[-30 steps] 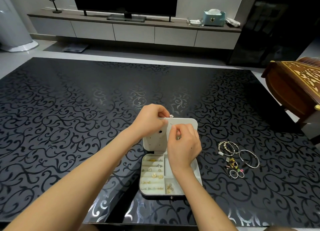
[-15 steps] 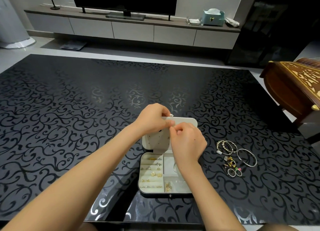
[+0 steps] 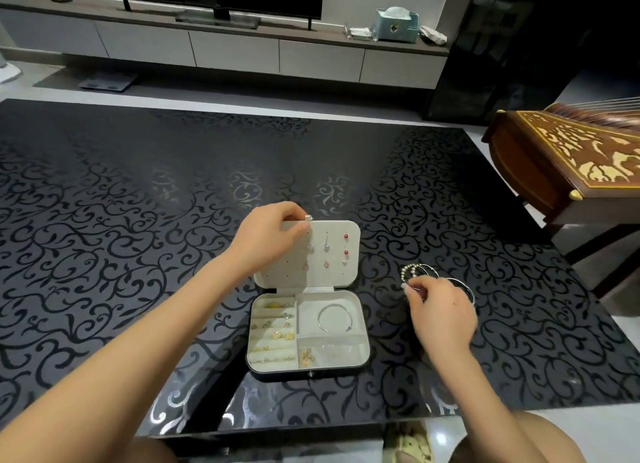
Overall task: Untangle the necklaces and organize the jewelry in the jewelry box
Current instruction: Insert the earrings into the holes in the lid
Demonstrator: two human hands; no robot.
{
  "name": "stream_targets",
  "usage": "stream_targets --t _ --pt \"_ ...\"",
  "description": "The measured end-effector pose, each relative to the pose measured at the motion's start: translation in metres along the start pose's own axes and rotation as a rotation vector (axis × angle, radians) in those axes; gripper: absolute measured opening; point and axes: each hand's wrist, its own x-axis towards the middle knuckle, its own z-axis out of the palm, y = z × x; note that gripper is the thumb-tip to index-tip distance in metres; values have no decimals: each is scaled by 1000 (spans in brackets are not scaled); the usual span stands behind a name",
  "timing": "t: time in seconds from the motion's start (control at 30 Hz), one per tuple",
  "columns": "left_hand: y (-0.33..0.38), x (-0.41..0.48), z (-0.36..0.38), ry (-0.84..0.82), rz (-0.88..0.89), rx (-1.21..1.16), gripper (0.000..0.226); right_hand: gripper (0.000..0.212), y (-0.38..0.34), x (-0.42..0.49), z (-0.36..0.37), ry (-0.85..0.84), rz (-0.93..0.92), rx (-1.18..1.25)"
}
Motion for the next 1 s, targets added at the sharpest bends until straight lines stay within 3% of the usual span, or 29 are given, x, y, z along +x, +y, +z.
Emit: stream_targets --t 0.2,0.43,0.5,0.57,0.63,0.7,1.0 --pt "-14 -16 -3 82 -83 -299 18 27 6 33 17 -187 -165 -203" --pt "-19 -29 -8 99 -113 -663 29 19 4 37 16 -227 -318 -306" --pt "-20 -30 -7 106 -106 -700 25 13 -4 34 4 -222 -238 -33" --pt "-20 -33 -3 99 -93 -710 19 7 -24 27 -15 -274 -89 502" --pt "-17 -34 0 92 -72 -699 14 10 -52 17 -33 -471 75 1071" --pt "-14 -35 2 90 -30 -646 14 13 -78 9 -38 -660 207 1378" --pt "-16 -38 -8 -86 15 -495 13 12 -123 -7 -17 -813 270 1533"
